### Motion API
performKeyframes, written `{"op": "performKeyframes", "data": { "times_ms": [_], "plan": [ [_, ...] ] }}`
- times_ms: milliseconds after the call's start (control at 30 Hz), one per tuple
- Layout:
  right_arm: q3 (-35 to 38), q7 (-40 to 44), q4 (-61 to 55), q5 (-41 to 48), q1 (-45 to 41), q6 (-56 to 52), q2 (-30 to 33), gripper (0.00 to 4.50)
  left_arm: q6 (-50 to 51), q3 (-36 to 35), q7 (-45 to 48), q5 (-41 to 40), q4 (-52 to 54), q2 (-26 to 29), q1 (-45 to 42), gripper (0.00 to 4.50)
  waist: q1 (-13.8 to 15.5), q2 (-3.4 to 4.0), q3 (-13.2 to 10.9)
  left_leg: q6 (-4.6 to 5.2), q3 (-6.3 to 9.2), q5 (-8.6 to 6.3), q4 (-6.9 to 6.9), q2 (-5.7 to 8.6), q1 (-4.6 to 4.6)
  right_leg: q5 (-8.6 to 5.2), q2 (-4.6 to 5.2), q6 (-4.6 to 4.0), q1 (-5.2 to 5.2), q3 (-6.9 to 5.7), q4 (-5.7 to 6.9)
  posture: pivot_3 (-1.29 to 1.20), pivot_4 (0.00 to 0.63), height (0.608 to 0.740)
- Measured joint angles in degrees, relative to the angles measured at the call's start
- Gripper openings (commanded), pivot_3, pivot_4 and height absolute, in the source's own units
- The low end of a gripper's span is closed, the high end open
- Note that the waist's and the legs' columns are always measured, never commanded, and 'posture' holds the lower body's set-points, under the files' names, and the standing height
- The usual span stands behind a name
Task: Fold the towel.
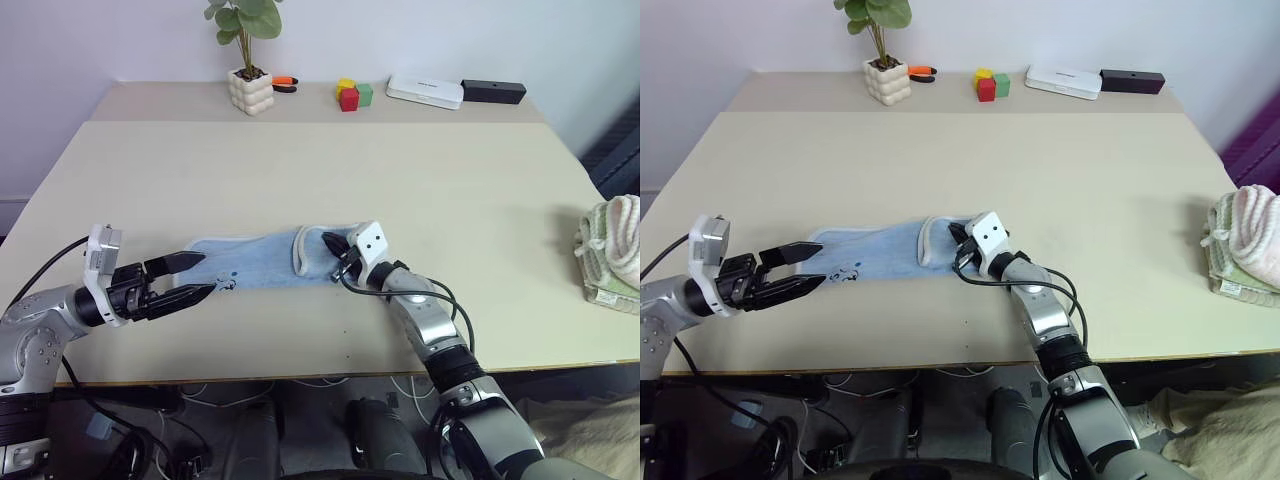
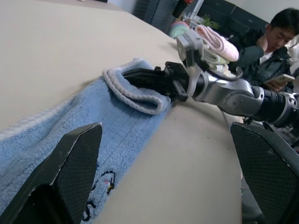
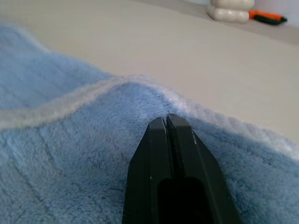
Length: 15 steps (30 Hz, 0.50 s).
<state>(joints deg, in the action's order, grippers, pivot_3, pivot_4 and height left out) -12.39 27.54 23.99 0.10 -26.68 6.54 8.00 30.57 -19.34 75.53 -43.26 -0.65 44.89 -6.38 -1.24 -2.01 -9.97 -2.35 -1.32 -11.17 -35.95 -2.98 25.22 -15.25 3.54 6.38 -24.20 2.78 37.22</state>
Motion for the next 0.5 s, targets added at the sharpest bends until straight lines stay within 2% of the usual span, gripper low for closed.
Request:
{"op": "performKeyframes", "data": {
  "times_ms": [100,233,333,367,500],
  "plan": [
    [-0.78,1.0,-0.2,-1.38,-0.33,-0.08,0.48,0.84,0.0,0.0,-0.19,-0.13,0.56,-0.08,-0.01,4.5,-0.03,-0.01,0.02,0.0,0.0,0.0,0.04,-0.01,-0.08,-0.01,0.0,-0.01,0.07,0.0,0.0,0.0,0.15,0.74],
    [-1.21,3.9,-2.48,-1.48,-0.09,-1.62,2.08,2.75,-0.02,0.0,-0.2,-0.15,0.55,-0.07,-0.02,4.5,0.02,0.0,0.02,0.0,0.0,0.0,0.07,0.0,-0.09,-0.01,0.0,-0.01,0.08,0.0,0.0,0.0,0.15,0.74],
    [-0.44,7.31,-6.84,1.64,1.19,-6.18,2.46,4.17,-0.02,-0.02,-0.2,-0.17,0.51,-0.07,-0.04,4.5,0.18,0.0,0.01,0.0,-0.01,0.0,0.06,0.0,-0.08,0.0,0.01,-0.01,0.08,0.0,-0.01,0.0,0.15,0.74],
    [-0.37,8.15,-7.85,2.52,1.5,-7.28,2.59,4.43,-0.02,-0.02,-0.2,-0.17,0.51,-0.07,-0.04,4.5,0.16,0.01,0.01,0.0,-0.01,0.0,0.06,0.0,-0.08,0.0,0.01,-0.01,0.08,0.0,-0.01,0.0,0.15,0.74],
    [0.29,12.26,-15.16,5.39,2.06,-10.85,6.36,4.43,-0.57,-0.45,-0.93,-0.15,0.38,-0.2,-0.01,4.5,0.27,0.11,-0.06,0.0,-0.01,0.0,0.04,0.01,-0.02,0.0,0.03,-0.01,0.02,0.0,-0.01,0.0,0.15,0.74]
  ]
}}
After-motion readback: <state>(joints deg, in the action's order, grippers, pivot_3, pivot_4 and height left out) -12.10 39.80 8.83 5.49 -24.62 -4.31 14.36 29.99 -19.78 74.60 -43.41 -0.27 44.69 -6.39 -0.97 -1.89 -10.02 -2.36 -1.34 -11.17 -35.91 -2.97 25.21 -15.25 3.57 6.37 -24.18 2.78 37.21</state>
